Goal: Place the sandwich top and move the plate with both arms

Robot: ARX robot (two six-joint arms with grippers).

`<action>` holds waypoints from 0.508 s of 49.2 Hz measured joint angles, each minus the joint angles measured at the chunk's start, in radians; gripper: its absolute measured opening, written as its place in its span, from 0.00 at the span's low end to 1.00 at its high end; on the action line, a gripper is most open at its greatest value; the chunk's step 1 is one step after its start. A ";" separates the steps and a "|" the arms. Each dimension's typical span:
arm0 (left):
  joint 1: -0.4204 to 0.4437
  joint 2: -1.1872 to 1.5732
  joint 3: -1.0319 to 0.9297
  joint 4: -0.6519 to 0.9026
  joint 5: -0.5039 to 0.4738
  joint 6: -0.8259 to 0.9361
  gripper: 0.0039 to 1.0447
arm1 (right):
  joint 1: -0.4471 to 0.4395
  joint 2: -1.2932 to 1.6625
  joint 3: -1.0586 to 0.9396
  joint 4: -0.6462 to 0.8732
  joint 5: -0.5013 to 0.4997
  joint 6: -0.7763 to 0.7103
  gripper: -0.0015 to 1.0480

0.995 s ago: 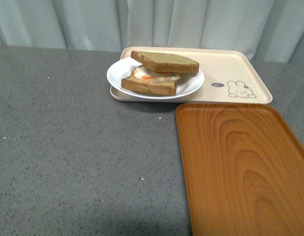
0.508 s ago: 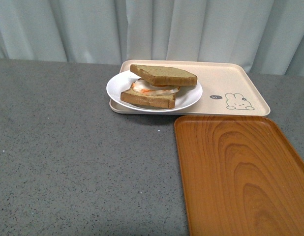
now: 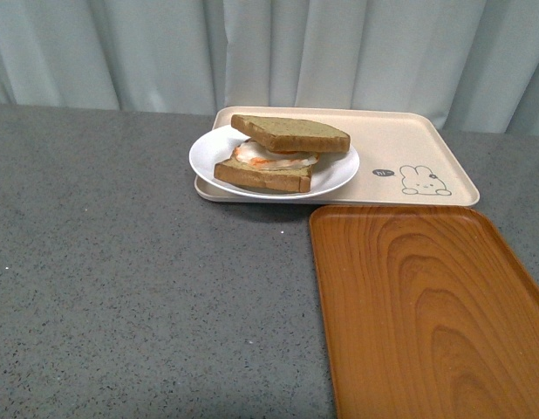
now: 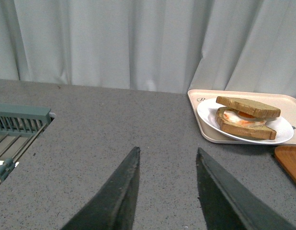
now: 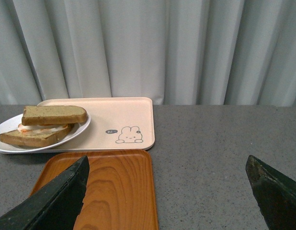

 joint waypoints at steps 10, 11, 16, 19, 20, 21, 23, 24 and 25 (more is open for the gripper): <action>0.000 0.000 0.000 0.000 0.000 0.000 0.78 | 0.000 0.000 0.000 0.000 0.000 0.000 0.91; 0.000 0.000 0.000 0.000 0.000 0.000 0.81 | 0.000 0.000 0.000 0.000 0.000 0.000 0.91; 0.000 0.000 0.000 0.000 0.000 0.000 0.96 | 0.000 0.000 0.000 0.000 0.000 0.000 0.91; 0.000 0.000 0.000 0.000 0.000 0.001 0.94 | 0.000 0.000 0.000 0.000 0.000 0.000 0.91; 0.000 0.000 0.000 0.000 0.000 0.001 0.94 | 0.000 0.000 0.000 0.000 0.000 0.000 0.91; 0.000 0.000 0.000 0.000 0.000 0.001 0.94 | 0.000 0.000 0.000 0.000 0.000 0.000 0.91; 0.000 0.000 0.000 0.000 0.000 0.001 0.94 | 0.000 0.000 0.000 0.000 0.000 0.000 0.91; 0.000 0.000 0.000 0.000 0.000 0.001 0.94 | 0.000 0.000 0.000 0.000 0.000 0.000 0.91; 0.000 0.000 0.000 0.000 0.000 0.001 0.94 | 0.000 0.000 0.000 0.000 0.000 0.000 0.91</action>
